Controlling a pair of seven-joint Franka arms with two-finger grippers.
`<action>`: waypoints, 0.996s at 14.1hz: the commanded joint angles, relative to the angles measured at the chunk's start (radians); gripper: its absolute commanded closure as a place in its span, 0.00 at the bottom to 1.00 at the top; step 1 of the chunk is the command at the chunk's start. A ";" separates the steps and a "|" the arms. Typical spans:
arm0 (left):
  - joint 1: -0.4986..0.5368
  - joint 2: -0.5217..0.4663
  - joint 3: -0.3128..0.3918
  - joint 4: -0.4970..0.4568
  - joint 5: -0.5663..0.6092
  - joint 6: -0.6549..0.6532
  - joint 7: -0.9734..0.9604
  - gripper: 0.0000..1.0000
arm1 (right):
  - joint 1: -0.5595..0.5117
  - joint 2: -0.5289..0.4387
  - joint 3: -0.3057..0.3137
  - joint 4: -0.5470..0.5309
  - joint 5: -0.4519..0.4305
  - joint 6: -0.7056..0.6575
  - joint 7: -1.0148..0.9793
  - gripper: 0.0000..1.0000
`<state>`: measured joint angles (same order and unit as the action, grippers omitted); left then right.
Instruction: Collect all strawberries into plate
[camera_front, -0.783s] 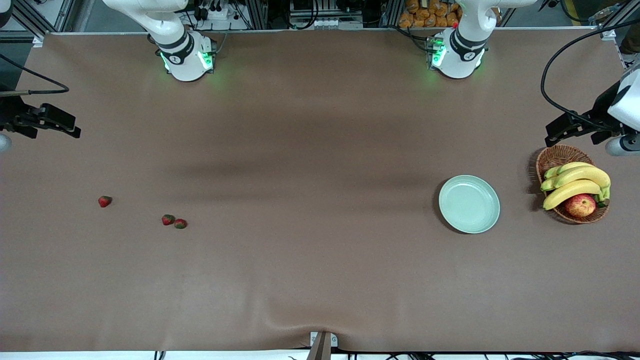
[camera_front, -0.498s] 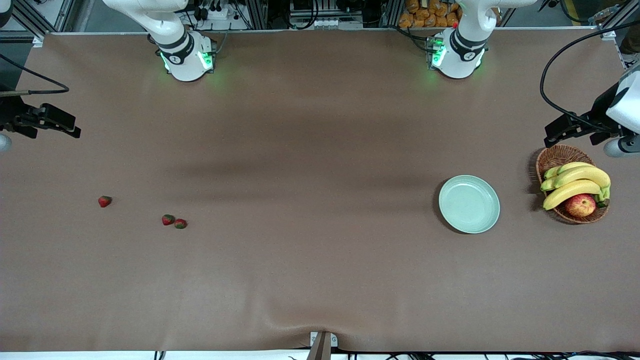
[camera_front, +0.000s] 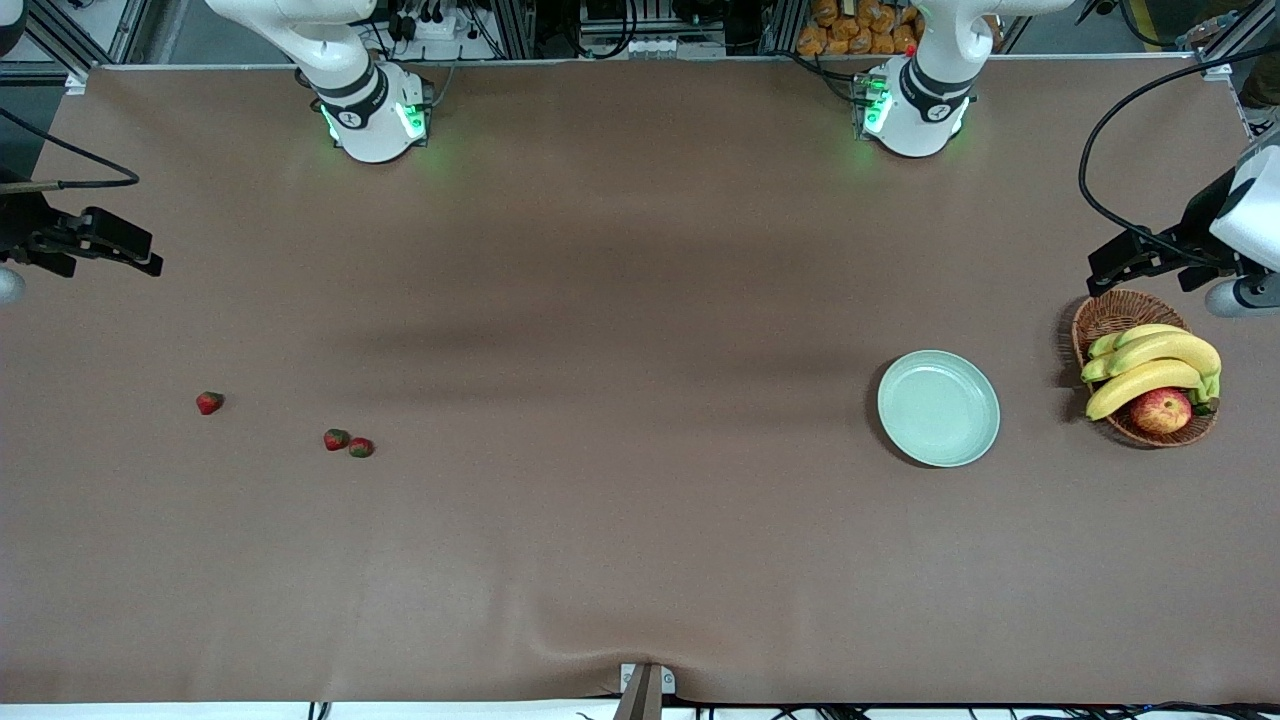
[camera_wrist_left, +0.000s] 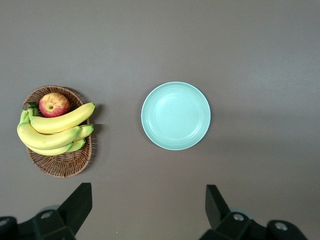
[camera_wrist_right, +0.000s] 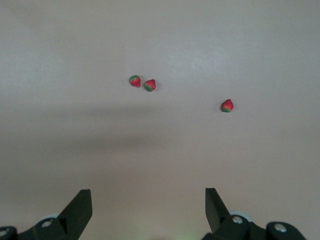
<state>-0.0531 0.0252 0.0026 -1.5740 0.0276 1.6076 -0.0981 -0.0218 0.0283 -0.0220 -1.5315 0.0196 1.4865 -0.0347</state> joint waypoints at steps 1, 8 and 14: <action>-0.010 -0.002 0.013 -0.003 -0.023 0.005 0.005 0.00 | 0.005 0.042 0.004 0.002 0.022 0.027 0.001 0.00; -0.010 -0.002 0.013 -0.004 -0.023 0.005 0.008 0.00 | 0.101 0.211 0.007 0.007 0.088 0.219 -0.002 0.00; -0.010 -0.004 0.013 -0.011 -0.023 0.003 0.009 0.00 | 0.204 0.363 0.007 0.005 0.088 0.348 -0.011 0.00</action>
<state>-0.0536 0.0281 0.0031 -1.5781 0.0275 1.6076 -0.0981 0.1628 0.3501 -0.0104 -1.5423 0.0971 1.8146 -0.0346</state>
